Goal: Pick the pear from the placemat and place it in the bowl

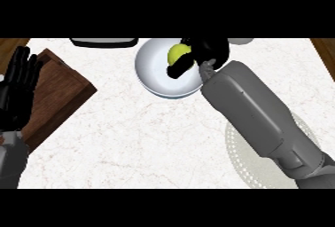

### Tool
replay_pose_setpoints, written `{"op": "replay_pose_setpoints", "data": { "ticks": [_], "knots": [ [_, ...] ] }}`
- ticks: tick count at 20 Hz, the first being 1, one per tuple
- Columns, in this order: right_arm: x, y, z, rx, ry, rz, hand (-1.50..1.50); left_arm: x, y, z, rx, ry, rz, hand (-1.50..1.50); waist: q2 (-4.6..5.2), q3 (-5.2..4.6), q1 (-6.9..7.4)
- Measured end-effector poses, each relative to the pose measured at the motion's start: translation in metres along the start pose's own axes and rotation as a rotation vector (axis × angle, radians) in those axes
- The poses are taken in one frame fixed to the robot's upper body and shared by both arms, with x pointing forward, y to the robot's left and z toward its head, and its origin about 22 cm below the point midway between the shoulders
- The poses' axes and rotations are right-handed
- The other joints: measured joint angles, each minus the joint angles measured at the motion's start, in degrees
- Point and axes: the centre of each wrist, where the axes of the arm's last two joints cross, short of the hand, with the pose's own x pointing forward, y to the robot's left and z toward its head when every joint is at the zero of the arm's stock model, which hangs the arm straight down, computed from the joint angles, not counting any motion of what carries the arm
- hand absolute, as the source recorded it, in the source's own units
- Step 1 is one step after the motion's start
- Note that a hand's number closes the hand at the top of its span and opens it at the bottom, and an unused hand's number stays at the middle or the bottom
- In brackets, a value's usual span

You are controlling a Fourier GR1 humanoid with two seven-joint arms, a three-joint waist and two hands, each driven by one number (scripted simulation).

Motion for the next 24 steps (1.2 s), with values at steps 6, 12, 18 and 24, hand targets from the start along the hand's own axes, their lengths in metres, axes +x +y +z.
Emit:
{"op": "replay_pose_setpoints", "data": {
  "ticks": [6,12,18,24],
  "knots": [
    [-0.018,0.042,-0.020,0.008,0.093,-0.139,-1.50,-0.004,-0.003,0.000,0.000,-0.001,-0.003,0.00,0.12,0.04,0.13],
    [-0.030,0.053,-0.032,-0.077,0.051,-0.370,-1.50,-0.001,-0.001,0.000,-0.010,-0.007,-0.001,0.00,0.33,0.08,0.49],
    [-0.048,0.047,-0.039,-0.302,0.017,-0.516,-1.50,0.001,0.002,-0.003,0.001,0.001,0.001,0.00,-0.05,0.08,-0.49],
    [-0.096,0.023,-0.045,-0.451,0.082,-0.621,-1.50,-0.011,0.006,0.005,0.023,0.011,-0.006,0.00,-0.48,0.05,-1.67]
  ]
}}
